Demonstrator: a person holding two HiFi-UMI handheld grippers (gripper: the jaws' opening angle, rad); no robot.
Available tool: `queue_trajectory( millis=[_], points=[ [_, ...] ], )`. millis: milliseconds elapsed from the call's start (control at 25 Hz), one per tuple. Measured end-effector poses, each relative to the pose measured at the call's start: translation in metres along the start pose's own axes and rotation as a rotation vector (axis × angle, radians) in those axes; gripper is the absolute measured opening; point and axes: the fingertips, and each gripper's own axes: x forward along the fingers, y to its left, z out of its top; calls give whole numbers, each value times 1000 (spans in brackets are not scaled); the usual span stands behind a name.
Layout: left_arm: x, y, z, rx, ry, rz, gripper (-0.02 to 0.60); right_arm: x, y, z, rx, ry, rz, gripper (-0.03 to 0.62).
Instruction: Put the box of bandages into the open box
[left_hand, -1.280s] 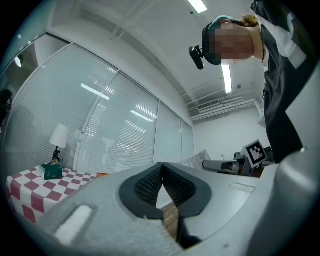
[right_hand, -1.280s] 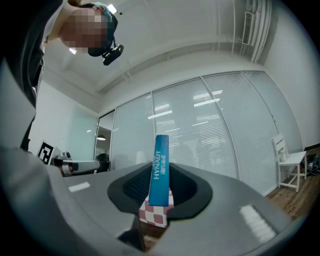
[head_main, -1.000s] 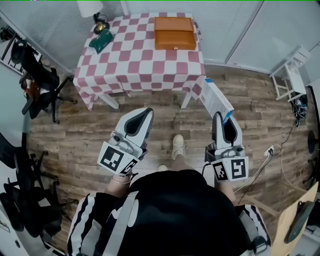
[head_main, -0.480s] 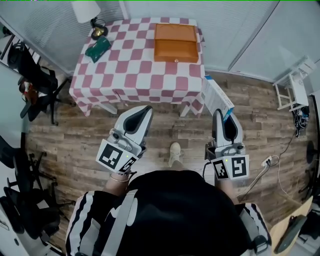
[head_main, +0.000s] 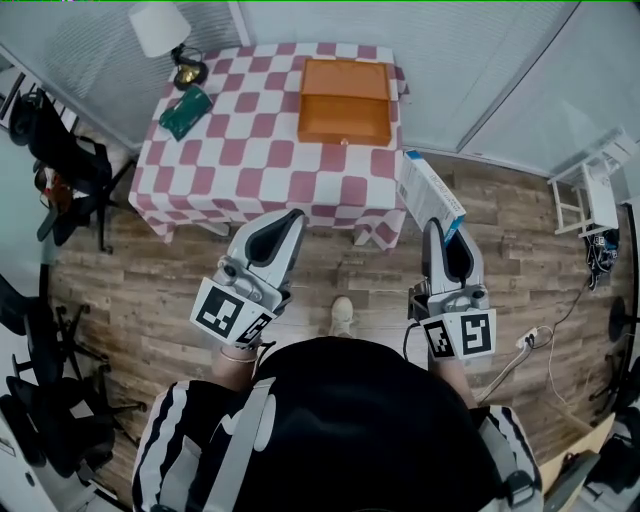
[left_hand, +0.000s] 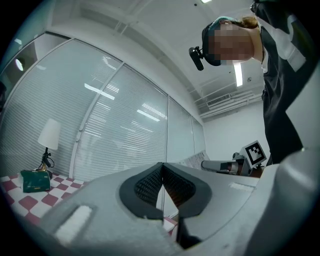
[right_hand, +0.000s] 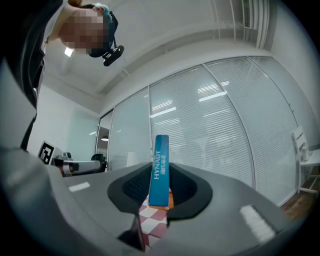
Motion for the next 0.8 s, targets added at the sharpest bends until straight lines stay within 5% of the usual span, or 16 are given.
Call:
queue_trajectory(
  millis=[800],
  points=[
    [37, 25, -8, -4, -3, 46, 0, 45, -29, -12, 4, 19, 45, 78]
  ],
)
